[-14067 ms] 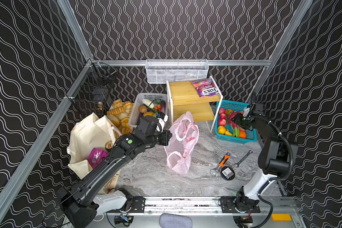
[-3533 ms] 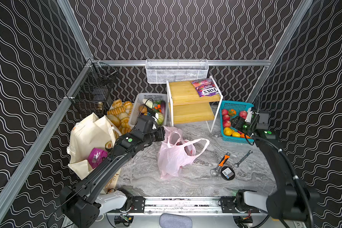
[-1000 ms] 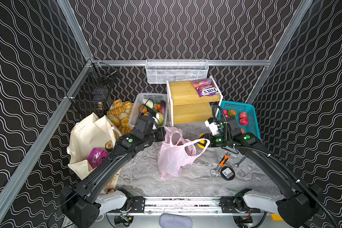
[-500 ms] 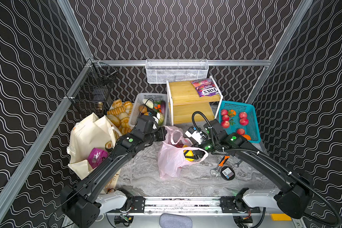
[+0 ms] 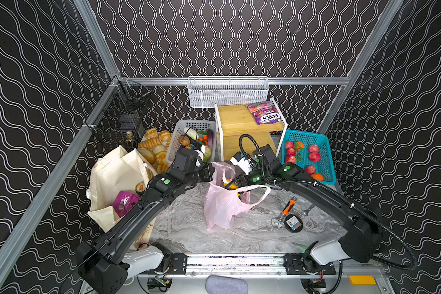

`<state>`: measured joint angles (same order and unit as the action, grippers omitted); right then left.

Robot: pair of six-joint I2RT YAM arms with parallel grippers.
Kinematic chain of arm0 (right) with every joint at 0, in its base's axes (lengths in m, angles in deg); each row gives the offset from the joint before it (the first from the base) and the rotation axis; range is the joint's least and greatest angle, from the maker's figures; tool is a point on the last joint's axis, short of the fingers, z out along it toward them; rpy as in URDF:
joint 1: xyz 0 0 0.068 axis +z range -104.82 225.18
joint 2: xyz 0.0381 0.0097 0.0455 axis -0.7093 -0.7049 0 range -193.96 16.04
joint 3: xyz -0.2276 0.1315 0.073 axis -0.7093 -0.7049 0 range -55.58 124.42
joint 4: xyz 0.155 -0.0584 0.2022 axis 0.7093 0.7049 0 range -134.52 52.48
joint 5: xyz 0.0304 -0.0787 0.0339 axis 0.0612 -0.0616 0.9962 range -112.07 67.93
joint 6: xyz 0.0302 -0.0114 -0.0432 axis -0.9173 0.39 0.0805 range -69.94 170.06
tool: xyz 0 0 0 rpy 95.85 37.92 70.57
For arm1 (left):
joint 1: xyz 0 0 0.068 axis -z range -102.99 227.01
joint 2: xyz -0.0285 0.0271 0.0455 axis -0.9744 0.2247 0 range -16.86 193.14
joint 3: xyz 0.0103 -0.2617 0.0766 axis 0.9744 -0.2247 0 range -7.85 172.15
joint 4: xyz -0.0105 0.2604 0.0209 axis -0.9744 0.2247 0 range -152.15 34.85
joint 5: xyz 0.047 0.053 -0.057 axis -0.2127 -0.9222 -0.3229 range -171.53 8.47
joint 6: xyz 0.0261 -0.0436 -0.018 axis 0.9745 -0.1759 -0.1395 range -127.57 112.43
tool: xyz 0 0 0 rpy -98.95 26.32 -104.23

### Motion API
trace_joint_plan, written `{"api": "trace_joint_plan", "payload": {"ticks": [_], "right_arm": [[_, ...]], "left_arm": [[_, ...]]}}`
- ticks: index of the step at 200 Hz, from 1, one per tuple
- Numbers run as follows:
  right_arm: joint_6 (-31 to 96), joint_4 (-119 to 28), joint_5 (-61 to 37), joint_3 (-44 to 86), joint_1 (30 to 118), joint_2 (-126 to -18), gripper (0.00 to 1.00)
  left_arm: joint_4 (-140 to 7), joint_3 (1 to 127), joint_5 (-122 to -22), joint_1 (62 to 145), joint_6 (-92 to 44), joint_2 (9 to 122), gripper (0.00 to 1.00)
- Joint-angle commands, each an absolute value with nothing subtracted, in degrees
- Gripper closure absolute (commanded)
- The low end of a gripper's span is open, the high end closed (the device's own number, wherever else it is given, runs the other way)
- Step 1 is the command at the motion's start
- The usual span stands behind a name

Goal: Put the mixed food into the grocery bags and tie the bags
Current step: 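Release the pear and move the right gripper back to the teal basket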

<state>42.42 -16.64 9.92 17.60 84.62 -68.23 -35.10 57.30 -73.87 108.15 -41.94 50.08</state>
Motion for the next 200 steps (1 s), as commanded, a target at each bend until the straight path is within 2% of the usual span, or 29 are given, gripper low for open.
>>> {"api": "trace_joint_plan", "payload": {"ticks": [1,29,66,139,169,200], "right_arm": [[39.63,-25.93,6.41,14.71,84.64,-63.87,0.04],[43.32,-29.27,4.88,10.26,84.55,-56.71,0.0],[49.81,-27.54,-5.91,5.18,84.48,-47.69,0.0],[44.46,-30.92,-17.44,-3.38,79.89,-37.92,0.03],[39.13,-33.37,-17.55,-5.24,70.94,-36.82,0.06],[29.26,-28.86,-19.33,-4.05,59.49,-40.71,0.12]], "left_arm": [[-35.38,57.68,-74.54,108.01,-41.9,50.34,1.0],[-34.21,58.25,-75.61,107.99,-41.37,50.66,1.0],[-34.84,57.36,-76.93,107.87,-41.84,50.14,1.0],[-33.98,57.51,-78.72,107.86,-41.9,50.0,1.0],[-34.46,57.53,-77.77,107.87,-42.2,50.37,1.0],[-33.85,57.9,-78.09,107.87,-41.97,50.1,1.0]]}}
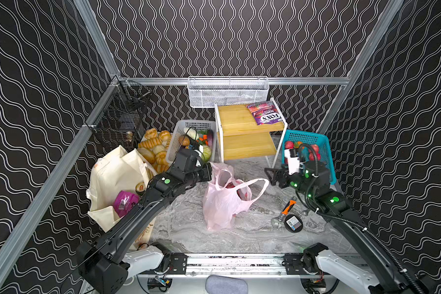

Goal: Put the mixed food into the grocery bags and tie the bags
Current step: 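Release the pear and move the right gripper back to the teal basket, then grasp the yellow lemon in the teal basket with the right gripper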

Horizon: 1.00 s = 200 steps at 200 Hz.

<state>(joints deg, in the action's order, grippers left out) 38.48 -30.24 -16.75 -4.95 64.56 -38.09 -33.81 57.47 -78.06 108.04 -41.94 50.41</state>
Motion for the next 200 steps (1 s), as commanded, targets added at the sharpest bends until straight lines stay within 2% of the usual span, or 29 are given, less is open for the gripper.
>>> {"api": "trace_joint_plan", "payload": {"ticks": [1,22,37,66,84,116,200], "right_arm": [[28.94,-28.56,-19.51,-3.93,59.19,-40.81,0.13],[25.49,-21.53,-21.14,-0.11,53.05,-47.62,0.15],[21.06,-15.44,-25.69,3.82,47.83,-53.54,0.17],[17.96,-17.61,-23.66,2.28,39.77,-60.42,0.22],[18.77,-20.45,-24.3,3.26,38.77,-64.32,0.24],[22.41,-18.72,-32.3,9.63,38.26,-73.23,0.25],[28.37,-8.97,-27.22,24.91,36.04,-94.12,0.33]], "left_arm": [[-33.85,57.9,-78.14,107.91,-42.0,50.06,1.0],[-34.29,57.42,-78.49,107.88,-42.28,49.68,1.0],[-34.38,57.37,-78.22,107.88,-42.2,49.63,1.0],[-33.68,58.14,-77.43,107.86,-41.56,49.87,1.0],[-33.51,58.16,-77.42,107.86,-41.31,49.75,1.0],[-33.2,58.78,-76.62,107.71,-40.54,50.11,1.0],[-33.39,57.54,-76.49,107.68,-40.61,48.95,1.0]]}}
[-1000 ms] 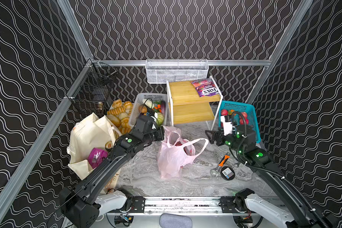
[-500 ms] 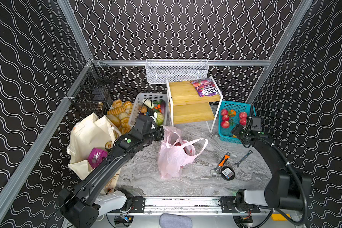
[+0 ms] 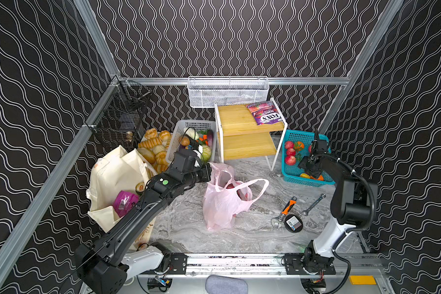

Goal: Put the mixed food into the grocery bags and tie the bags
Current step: 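Grasp the yellow lemon in the teal basket with the right gripper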

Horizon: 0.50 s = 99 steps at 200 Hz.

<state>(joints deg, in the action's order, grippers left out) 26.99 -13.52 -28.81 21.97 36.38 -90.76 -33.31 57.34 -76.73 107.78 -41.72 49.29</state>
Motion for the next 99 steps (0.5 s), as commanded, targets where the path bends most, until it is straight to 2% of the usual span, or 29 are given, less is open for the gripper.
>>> {"api": "trace_joint_plan", "payload": {"ticks": [1,43,84,99], "right_arm": [[28.4,-8.82,-27.24,25.05,36.04,-94.37,0.33],[30.23,-5.51,-25.2,28.66,36.04,-99.26,0.37],[31.45,-4.03,-23.77,30.61,36.04,-102.63,0.37],[31.51,-4.58,-22.95,30.59,36.06,-102.7,0.4]], "left_arm": [[-33.4,57.59,-76.55,107.64,-40.57,48.96,1.0],[-33.36,57.46,-77.08,107.55,-40.6,48.45,1.0],[-32.84,58.07,-77.14,107.51,-40.35,48.58,1.0],[-32.8,57.9,-77.46,107.51,-40.35,48.27,1.0]]}}
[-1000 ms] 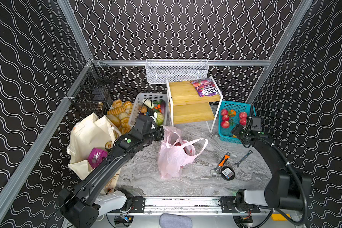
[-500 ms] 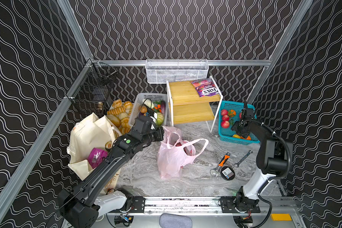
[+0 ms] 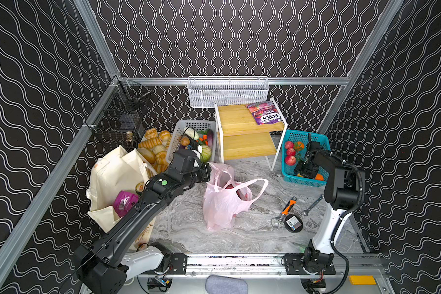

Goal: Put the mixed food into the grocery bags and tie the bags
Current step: 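Grasp the yellow lemon in the teal basket with the right gripper, then carry the lemon into the pink bag held by the left gripper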

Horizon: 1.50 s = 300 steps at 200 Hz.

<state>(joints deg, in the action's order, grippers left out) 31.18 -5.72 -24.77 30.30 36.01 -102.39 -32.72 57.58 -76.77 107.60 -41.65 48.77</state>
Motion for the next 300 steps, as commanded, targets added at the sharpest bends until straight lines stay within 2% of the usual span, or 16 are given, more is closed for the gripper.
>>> {"api": "trace_joint_plan", "payload": {"ticks": [1,14,30,101,158,185,214,259,300], "right_arm": [[31.51,-4.51,-22.91,30.57,36.09,-102.74,0.41],[31.98,-4.44,-22.1,30.92,36.02,-102.72,0.45],[32.31,-4.38,-20.99,31.03,36.03,-101.76,0.55],[30.07,-9.3,-15.11,24.26,36.04,-84.36,0.54],[28.87,-12.34,0.63,16.64,36.13,-72.44,0.53],[27.92,-9.91,4.79,13.4,37.09,-66.39,0.52],[28.05,-8.23,11.41,8.25,41.71,-60.71,0.51],[29.25,-9.02,18.84,5.34,56.51,-57.18,0.51],[32.27,-14.37,19.86,6.59,67.59,-58.7,0.52]], "left_arm": [[-32.8,57.94,-77.52,107.51,-40.39,48.23,1.0],[-32.51,57.94,-77.74,107.5,-40.26,48.09,1.0],[-32.44,57.74,-77.86,107.41,-40.47,47.87,1.0],[-33.32,57.76,-77.35,107.39,-40.57,48.59,1.0],[-33.6,58.3,-76.44,107.39,-40.22,49.48,1.0],[-34.3,57.64,-76.34,107.39,-40.68,49.16,1.0],[-35.34,57.19,-75.97,107.37,-40.63,49.45,1.0],[-36.14,57.22,-74.28,107.33,-40.35,50.55,1.0],[-36.91,56.51,-73.57,107.28,-40.95,50.14,1.0]]}}
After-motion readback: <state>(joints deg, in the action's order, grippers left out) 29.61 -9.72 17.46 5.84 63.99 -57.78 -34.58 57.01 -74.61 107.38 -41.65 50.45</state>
